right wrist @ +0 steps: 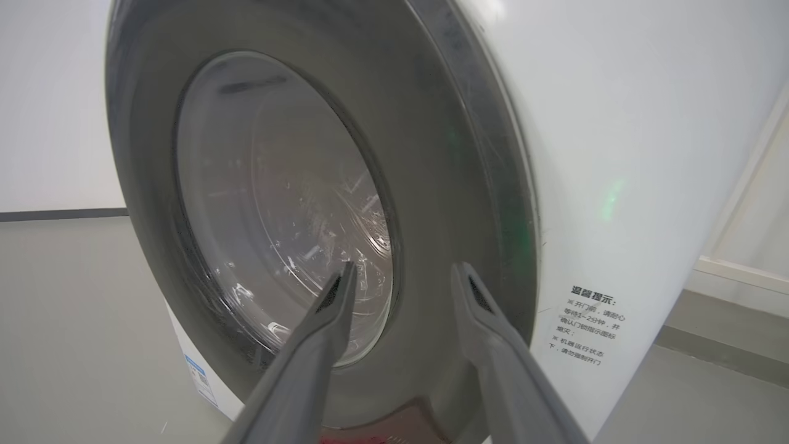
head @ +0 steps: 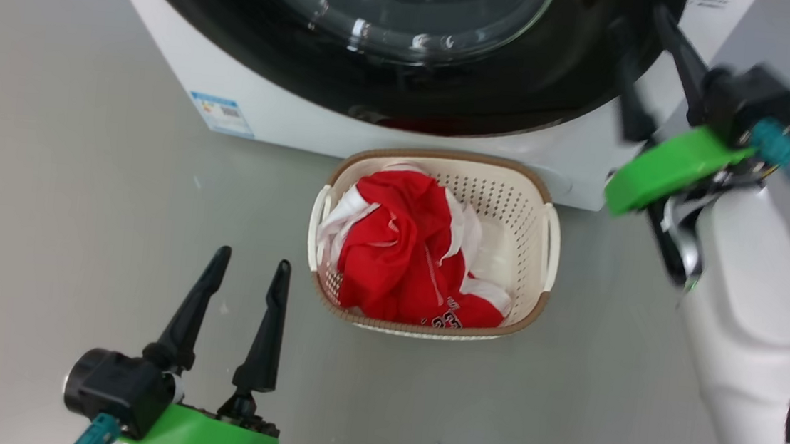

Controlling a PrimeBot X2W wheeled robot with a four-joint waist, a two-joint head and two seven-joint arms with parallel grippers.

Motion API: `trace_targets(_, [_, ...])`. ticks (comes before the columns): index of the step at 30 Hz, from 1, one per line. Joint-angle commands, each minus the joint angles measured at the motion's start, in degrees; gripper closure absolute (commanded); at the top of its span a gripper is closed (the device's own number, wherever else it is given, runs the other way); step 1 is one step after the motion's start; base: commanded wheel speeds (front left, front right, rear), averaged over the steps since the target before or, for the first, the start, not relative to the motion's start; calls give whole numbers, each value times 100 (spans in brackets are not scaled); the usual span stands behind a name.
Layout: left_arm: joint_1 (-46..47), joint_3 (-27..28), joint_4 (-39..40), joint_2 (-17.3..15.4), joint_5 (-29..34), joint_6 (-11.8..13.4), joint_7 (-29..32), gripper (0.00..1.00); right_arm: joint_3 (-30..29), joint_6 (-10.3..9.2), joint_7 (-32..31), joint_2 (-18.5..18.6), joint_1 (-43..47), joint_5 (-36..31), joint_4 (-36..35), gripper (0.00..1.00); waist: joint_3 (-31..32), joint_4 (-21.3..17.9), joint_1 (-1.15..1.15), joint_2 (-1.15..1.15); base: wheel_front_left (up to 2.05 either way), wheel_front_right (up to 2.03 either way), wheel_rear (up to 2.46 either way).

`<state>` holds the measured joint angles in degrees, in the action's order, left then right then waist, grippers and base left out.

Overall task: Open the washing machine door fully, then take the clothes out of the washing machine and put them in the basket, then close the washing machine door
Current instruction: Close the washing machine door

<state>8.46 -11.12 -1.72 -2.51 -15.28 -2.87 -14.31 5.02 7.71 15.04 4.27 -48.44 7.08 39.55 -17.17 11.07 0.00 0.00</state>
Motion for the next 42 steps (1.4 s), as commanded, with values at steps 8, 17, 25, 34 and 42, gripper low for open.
trace_targets(8, [-175,491,232,-37,17,46,-69,0,515,-22,-4,-137,1211,222,-1304,0,507,-449,0,0,0,0,0])
trace_targets(17, [-382,711,373,-37,85,151,-69,0,558,-22,-4,-138,2195,273,-2363,0,853,-804,0,0,0,0,0])
trace_targets(25, [-666,888,528,-37,210,159,-69,0,403,-22,-4,-138,3053,243,-2959,0,1162,-1172,0,0,0,0,0])
trace_targets(34, [-919,1066,791,-37,423,6,-69,0,123,-22,-4,-139,3791,233,-3341,0,1370,-1428,0,0,0,0,0])
trace_targets(42, [-1258,1263,784,-37,648,26,-69,0,-29,-22,-4,-139,4463,236,-3643,0,1526,-1588,0,0,0,0,0])
